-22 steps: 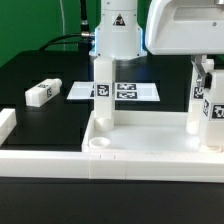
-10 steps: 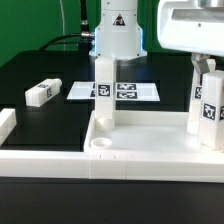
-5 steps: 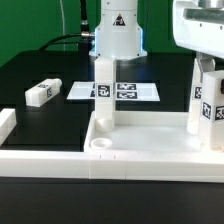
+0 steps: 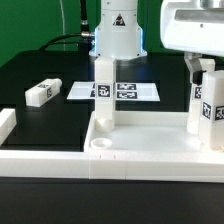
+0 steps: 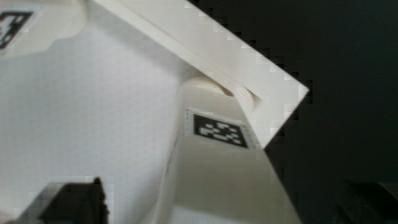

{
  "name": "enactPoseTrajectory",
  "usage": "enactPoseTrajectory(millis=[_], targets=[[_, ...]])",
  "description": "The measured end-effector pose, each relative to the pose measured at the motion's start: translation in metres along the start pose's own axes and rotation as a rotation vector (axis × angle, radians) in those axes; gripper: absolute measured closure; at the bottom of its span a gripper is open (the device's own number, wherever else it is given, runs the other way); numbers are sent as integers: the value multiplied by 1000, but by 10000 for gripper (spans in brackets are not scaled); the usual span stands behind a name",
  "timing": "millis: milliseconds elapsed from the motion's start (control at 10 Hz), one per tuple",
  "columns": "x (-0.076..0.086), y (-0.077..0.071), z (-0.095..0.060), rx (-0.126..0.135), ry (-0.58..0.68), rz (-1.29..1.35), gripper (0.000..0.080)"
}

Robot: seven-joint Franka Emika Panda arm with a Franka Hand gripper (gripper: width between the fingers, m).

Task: Assemble desk

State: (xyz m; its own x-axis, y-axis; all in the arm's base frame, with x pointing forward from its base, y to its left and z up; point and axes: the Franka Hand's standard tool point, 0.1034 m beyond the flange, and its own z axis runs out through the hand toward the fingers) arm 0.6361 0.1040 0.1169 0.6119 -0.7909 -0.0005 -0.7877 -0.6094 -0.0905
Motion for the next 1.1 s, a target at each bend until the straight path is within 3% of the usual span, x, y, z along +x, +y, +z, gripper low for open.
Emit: enactPoseTrajectory(millis=[1100], targets=[[1, -1, -1, -13, 12, -854, 151]])
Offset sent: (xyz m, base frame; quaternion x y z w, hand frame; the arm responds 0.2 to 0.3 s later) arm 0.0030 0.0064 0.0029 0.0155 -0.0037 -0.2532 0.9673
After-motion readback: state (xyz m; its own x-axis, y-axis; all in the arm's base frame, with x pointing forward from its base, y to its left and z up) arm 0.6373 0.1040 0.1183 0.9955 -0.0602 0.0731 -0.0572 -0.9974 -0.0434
